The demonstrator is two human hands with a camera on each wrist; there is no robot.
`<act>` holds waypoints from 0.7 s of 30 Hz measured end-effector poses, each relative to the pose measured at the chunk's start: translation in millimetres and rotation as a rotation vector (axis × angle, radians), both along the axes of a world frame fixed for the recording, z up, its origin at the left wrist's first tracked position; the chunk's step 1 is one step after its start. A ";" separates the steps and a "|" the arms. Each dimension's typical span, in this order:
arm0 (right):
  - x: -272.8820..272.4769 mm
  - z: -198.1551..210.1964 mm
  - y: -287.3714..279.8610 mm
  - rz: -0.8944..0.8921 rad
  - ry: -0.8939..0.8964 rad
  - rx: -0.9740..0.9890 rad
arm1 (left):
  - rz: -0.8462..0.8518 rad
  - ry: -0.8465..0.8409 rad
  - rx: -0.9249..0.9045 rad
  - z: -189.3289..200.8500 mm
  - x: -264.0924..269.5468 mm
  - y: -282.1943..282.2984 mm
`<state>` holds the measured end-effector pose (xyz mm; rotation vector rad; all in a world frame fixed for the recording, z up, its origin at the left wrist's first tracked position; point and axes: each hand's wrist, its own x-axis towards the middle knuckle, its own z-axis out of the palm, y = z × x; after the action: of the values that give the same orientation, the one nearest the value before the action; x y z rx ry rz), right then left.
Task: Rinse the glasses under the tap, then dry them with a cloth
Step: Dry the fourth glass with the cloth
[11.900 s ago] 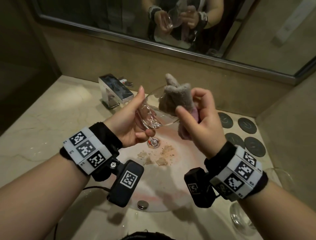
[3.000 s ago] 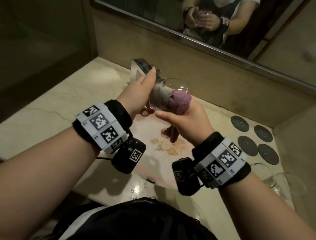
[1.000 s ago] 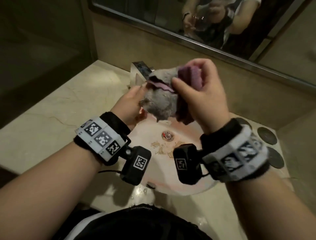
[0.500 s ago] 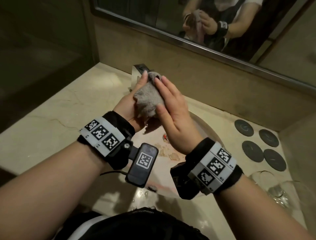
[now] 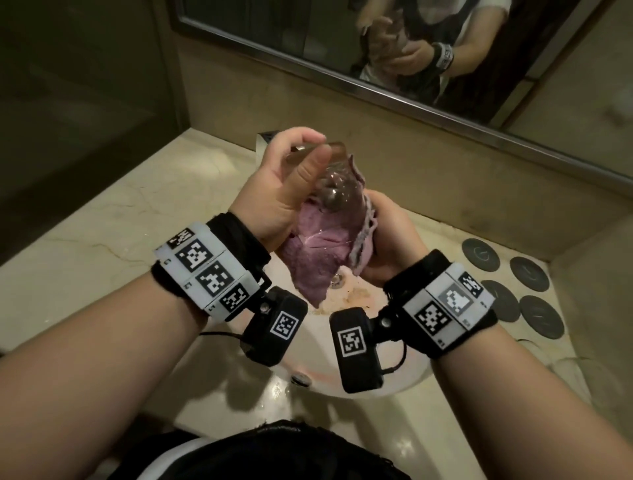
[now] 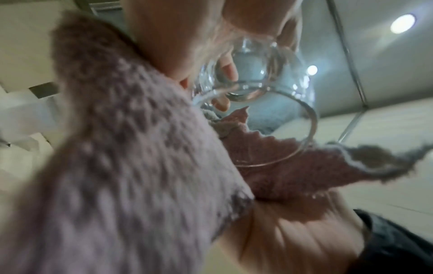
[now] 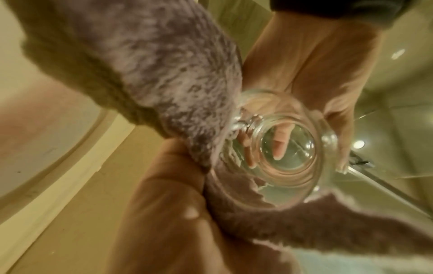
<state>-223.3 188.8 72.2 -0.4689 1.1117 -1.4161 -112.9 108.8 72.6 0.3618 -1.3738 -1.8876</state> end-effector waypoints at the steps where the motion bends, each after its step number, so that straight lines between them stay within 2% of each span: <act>1: -1.2 2.2 0.9 0.007 -0.022 0.011 | -0.020 0.000 -0.032 0.8 0.2 -2.0; 5: -9.9 6.2 14.7 -0.042 -0.170 0.037 | -0.115 -0.043 -0.161 3.6 10.2 -16.6; 8: -15.0 13.4 17.2 -0.082 -0.211 -0.010 | -0.135 -0.219 -0.377 8.9 16.6 -20.9; 11: -14.0 14.2 13.6 -0.147 -0.216 -0.040 | 0.022 -0.418 -0.562 7.9 9.6 -17.3; 13: -9.1 10.5 10.7 -0.208 -0.267 -0.102 | 0.153 -0.447 -0.559 2.9 2.9 -12.4; 15: 3.5 9.4 12.8 -0.280 -0.303 -0.153 | 0.256 -0.491 -0.477 -0.1 -5.8 -8.2; 16: 10.6 7.7 12.7 -0.304 -0.204 -0.153 | 0.299 -0.514 -0.413 -3.2 -11.0 -9.6; 17: 18.5 5.3 12.2 -0.298 0.034 -0.135 | 0.305 -0.543 -0.310 -5.8 -16.1 -12.3; 20: 26.8 -12.2 8.9 -0.243 1.129 -0.100 | 0.111 -0.534 0.112 -2.6 -19.7 -13.3; 21: 20.7 -17.7 8.5 -0.256 1.387 -0.142 | 0.049 -0.475 0.161 -7.7 -19.0 -14.9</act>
<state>-202.6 197.3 54.4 -1.5842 2.1995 -1.3171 -132.0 93.9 64.9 0.9652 -1.4933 -1.9512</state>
